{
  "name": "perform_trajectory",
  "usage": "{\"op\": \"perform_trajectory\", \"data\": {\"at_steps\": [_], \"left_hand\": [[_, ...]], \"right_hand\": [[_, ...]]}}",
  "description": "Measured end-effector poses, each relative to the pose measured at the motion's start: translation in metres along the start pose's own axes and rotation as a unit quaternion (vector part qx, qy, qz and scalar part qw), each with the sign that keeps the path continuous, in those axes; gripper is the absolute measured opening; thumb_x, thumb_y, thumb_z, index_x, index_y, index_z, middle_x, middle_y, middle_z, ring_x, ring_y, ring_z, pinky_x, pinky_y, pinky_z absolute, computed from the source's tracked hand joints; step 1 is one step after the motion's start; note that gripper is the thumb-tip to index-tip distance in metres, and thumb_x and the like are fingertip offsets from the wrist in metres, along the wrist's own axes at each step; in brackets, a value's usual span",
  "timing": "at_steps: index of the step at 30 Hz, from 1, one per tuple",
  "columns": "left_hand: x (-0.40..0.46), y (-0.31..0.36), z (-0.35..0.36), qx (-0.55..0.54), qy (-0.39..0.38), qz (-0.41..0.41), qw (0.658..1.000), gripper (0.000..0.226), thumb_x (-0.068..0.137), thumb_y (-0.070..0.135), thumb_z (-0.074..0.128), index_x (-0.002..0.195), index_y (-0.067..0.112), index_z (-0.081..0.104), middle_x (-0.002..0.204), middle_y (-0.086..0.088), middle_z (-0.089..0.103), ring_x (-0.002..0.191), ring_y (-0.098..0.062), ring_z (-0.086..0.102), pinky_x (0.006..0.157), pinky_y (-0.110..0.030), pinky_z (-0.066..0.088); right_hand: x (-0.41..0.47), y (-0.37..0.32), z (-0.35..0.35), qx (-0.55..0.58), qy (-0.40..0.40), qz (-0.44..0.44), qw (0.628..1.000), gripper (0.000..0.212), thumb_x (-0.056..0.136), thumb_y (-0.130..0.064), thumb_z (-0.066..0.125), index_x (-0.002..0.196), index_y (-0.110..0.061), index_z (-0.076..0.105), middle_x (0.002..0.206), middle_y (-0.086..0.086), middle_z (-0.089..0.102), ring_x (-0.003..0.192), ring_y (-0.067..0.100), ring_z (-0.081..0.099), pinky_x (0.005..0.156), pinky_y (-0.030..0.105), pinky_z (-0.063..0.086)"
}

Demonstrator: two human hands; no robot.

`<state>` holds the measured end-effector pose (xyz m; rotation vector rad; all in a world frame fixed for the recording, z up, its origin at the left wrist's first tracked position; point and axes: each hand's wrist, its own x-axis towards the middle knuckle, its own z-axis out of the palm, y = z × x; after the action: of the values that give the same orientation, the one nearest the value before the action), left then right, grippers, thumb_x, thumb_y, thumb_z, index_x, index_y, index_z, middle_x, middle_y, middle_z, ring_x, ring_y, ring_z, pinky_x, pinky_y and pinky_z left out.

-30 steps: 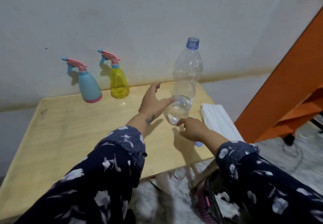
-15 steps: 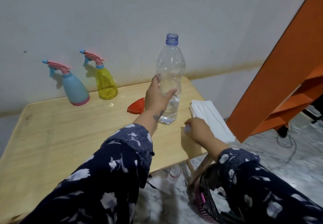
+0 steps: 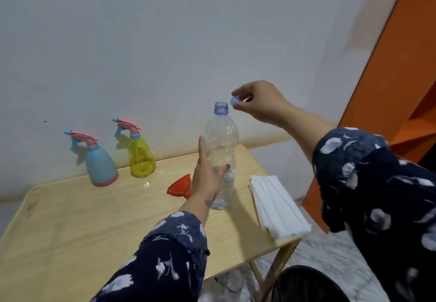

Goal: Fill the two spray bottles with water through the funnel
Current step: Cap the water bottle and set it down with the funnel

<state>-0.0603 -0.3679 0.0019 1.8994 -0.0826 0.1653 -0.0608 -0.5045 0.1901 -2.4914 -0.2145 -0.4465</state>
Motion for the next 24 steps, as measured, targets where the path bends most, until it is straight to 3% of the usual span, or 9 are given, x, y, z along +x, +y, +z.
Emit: {"op": "perform_trajectory", "data": {"at_steps": [4,8,11,15,18,20,22,24], "left_hand": [[0.0,0.003,0.0,0.01,-0.002,-0.004,1.0,0.103,0.087,0.028,0.071,0.147,0.05,-0.01,0.151,0.001,0.039,0.124,-0.026,0.053,0.084,-0.034,0.045],[0.0,0.006,0.0,0.019,-0.002,0.005,1.0,0.099,0.087,0.025,0.071,0.145,0.051,-0.004,0.149,0.0,0.042,0.126,-0.025,0.052,0.093,-0.044,0.05],[0.0,0.005,-0.001,0.022,-0.001,0.01,1.0,0.097,0.087,0.025,0.071,0.145,0.05,-0.003,0.149,0.001,0.042,0.124,-0.025,0.054,0.093,-0.047,0.052],[0.0,0.002,-0.001,0.017,-0.005,0.005,1.0,0.097,0.087,0.027,0.07,0.145,0.051,-0.004,0.149,0.002,0.042,0.123,-0.021,0.054,0.083,-0.03,0.047],[0.003,0.002,-0.001,0.017,-0.008,0.008,1.0,0.099,0.087,0.026,0.071,0.146,0.049,-0.004,0.15,0.0,0.04,0.128,-0.023,0.05,0.087,-0.029,0.043],[0.004,0.002,-0.002,0.016,-0.011,0.004,1.0,0.099,0.087,0.026,0.071,0.147,0.048,-0.004,0.151,0.0,0.039,0.13,-0.024,0.049,0.094,-0.032,0.044],[0.004,0.002,-0.003,0.013,-0.016,-0.001,1.0,0.1,0.086,0.027,0.071,0.148,0.047,-0.004,0.152,0.0,0.039,0.131,-0.024,0.048,0.1,-0.038,0.045],[0.005,0.002,-0.004,0.014,-0.02,0.001,1.0,0.101,0.086,0.026,0.072,0.15,0.044,-0.005,0.153,0.0,0.037,0.133,-0.024,0.046,0.104,-0.041,0.043]], "right_hand": [[0.007,-0.016,0.006,-0.015,-0.02,-0.023,0.999,0.034,0.087,-0.016,0.062,0.121,-0.011,0.065,0.119,0.004,0.066,0.103,0.015,0.061,0.081,0.015,0.038],[0.015,-0.023,0.012,-0.058,-0.075,-0.041,0.995,0.034,0.088,-0.01,0.06,0.121,-0.012,0.065,0.124,0.003,0.064,0.111,0.017,0.058,0.085,0.019,0.039],[0.024,-0.027,0.01,-0.111,-0.112,-0.053,0.986,0.031,0.089,-0.012,0.058,0.119,-0.014,0.066,0.122,0.001,0.064,0.108,0.017,0.057,0.081,0.019,0.036],[0.032,-0.025,0.009,-0.119,-0.122,-0.032,0.985,0.025,0.083,-0.031,0.07,0.1,-0.013,0.072,0.091,0.0,0.065,0.08,0.013,0.053,0.065,0.021,0.038],[0.029,-0.016,0.019,-0.068,-0.068,-0.015,0.995,0.03,0.08,-0.042,0.071,0.086,-0.013,0.072,0.069,-0.007,0.056,0.066,0.008,0.05,0.054,0.019,0.035],[0.025,-0.008,0.028,-0.001,-0.038,0.006,0.999,0.034,0.082,-0.044,0.068,0.092,-0.011,0.071,0.081,-0.004,0.063,0.076,0.009,0.054,0.064,0.021,0.039],[0.019,-0.001,0.035,0.131,-0.069,0.052,0.988,0.039,0.088,-0.042,0.062,0.114,-0.013,0.067,0.109,0.002,0.066,0.097,0.013,0.058,0.081,0.023,0.041],[0.012,0.007,0.04,0.248,-0.116,0.082,0.958,0.044,0.093,-0.035,0.057,0.133,-0.017,0.054,0.126,0.003,0.06,0.11,0.014,0.057,0.086,0.022,0.039]]}}
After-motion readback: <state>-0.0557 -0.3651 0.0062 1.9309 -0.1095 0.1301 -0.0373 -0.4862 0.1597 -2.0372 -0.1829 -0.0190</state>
